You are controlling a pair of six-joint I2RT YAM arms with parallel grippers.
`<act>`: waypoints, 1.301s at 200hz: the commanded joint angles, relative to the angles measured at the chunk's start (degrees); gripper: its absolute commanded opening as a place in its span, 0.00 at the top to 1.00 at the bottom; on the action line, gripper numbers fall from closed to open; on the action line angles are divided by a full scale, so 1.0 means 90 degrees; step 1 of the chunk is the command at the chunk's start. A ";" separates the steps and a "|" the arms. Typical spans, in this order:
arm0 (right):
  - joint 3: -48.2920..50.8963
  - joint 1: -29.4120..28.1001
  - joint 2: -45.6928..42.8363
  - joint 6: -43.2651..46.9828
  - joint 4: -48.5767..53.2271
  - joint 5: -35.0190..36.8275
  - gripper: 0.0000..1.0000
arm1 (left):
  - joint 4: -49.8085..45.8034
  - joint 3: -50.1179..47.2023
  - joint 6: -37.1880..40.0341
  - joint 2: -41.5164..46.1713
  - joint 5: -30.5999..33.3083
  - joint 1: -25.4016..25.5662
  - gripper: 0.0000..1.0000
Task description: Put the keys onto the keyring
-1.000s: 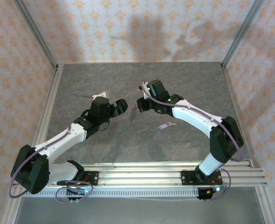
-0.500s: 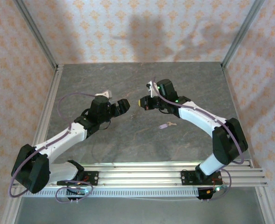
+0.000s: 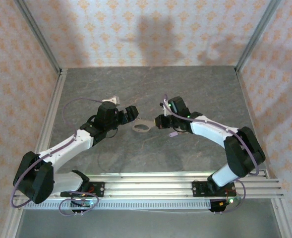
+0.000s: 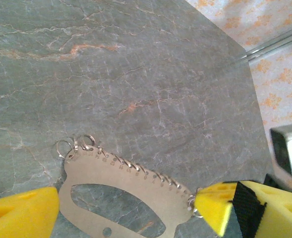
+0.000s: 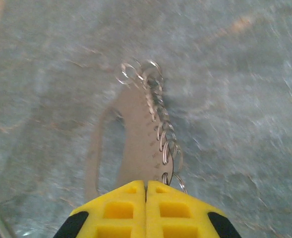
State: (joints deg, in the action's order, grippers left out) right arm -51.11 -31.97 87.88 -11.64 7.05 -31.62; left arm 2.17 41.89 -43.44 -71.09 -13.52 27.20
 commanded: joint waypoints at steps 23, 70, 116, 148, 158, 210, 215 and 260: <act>0.0419 -0.0210 0.0106 -0.0139 -0.0230 0.0771 1.00 | 0.0053 0.0166 0.0100 -0.0099 -0.0041 -0.0063 0.08; 0.0320 -0.0430 0.0554 -0.0163 -0.0130 0.1143 1.00 | 0.0011 0.0152 0.0100 -0.0043 -0.0003 -0.0060 0.07; 0.0303 -0.0520 0.0851 -0.0250 -0.0068 0.1257 1.00 | 0.0032 0.0141 0.0090 -0.0056 0.0001 -0.0054 0.08; 0.0380 -0.0523 0.0721 -0.0333 -0.0026 0.1306 0.95 | 0.0060 0.0112 0.0090 -0.0060 0.0002 -0.0053 0.07; 0.0408 -0.0525 0.0659 -0.0355 -0.0012 0.1316 0.92 | 0.0070 0.0111 0.0090 -0.0063 -0.0003 -0.0049 0.07; 0.0563 -0.0530 0.0407 -0.0475 0.0003 0.1325 0.80 | 0.0139 0.0077 0.0071 -0.0085 -0.0011 -0.0051 0.07; 0.0567 -0.0530 0.0395 -0.0478 0.0008 0.1339 0.80 | 0.0139 0.0082 0.0071 -0.0087 -0.0012 -0.0045 0.07; 0.0628 -0.0551 0.0305 -0.0487 0.0071 0.1345 0.78 | 0.0149 0.0072 0.0071 -0.0077 -0.0014 -0.0044 0.07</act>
State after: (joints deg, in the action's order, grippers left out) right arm -46.37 -36.36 92.58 -15.49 6.02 -20.91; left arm 2.22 41.95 -43.46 -71.75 -13.52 27.20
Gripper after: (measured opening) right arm 0.205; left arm 0.927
